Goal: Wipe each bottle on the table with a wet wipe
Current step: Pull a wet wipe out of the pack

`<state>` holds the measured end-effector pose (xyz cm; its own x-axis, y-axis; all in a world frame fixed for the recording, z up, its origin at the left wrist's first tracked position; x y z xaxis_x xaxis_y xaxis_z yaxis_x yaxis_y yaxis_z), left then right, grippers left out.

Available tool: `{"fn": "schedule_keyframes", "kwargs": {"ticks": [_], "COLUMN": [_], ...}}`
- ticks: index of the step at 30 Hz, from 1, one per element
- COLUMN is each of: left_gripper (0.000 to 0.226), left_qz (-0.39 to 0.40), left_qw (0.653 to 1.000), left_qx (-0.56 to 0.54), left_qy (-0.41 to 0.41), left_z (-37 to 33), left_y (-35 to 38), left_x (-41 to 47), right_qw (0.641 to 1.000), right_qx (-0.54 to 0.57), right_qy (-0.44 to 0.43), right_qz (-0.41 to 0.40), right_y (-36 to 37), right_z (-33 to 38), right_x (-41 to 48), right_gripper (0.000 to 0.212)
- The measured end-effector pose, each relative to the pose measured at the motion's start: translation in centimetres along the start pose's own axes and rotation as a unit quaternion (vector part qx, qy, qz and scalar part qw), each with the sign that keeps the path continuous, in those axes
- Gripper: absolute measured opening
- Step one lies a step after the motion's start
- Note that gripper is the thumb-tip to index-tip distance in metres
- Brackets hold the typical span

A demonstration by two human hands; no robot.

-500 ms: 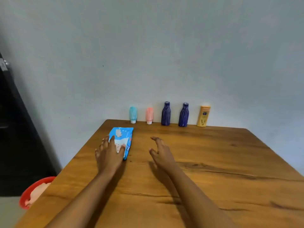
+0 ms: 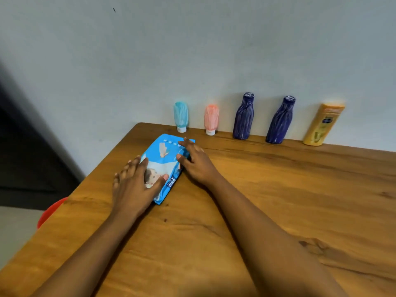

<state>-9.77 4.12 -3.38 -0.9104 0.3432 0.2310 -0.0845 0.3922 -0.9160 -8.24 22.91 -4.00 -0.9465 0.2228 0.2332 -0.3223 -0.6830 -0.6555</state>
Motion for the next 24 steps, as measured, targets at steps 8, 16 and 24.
{"fn": "schedule_keyframes", "kwargs": {"ticks": [8, 16, 24], "left_gripper": [0.096, 0.096, 0.098], "left_qz": [0.011, 0.007, 0.099], "left_qw": [0.999, 0.999, 0.983], "left_qx": [0.037, 0.017, -0.074], "left_qy": [0.014, 0.042, 0.134], "left_z": [0.3, -0.1, -1.0], "left_y": [0.7, 0.1, -0.2], "left_x": [0.2, -1.1, -2.9], "right_qw": [0.992, 0.977, 0.954], "right_qx": [-0.112, -0.209, -0.299], "right_qy": [-0.041, -0.039, 0.006], "right_qz": [0.043, 0.023, -0.028], "right_y": [-0.1, -1.7, -3.2], "right_z": [-1.5, -1.0, -0.3], "right_x": [2.3, -2.3, -11.3], "right_gripper": [0.044, 0.049, 0.061]}}
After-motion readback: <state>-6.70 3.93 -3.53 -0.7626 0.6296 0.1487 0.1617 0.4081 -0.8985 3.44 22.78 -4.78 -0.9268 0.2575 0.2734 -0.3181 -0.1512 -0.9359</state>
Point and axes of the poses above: each hand's wrist, its own x-axis towards the middle knuckle, its own y-axis out of the palm, z = x × y, the point moved 1 cm from there along x, towards the middle knuckle, and after that the axes turned 1 degree about y, right-handed, at the moved point
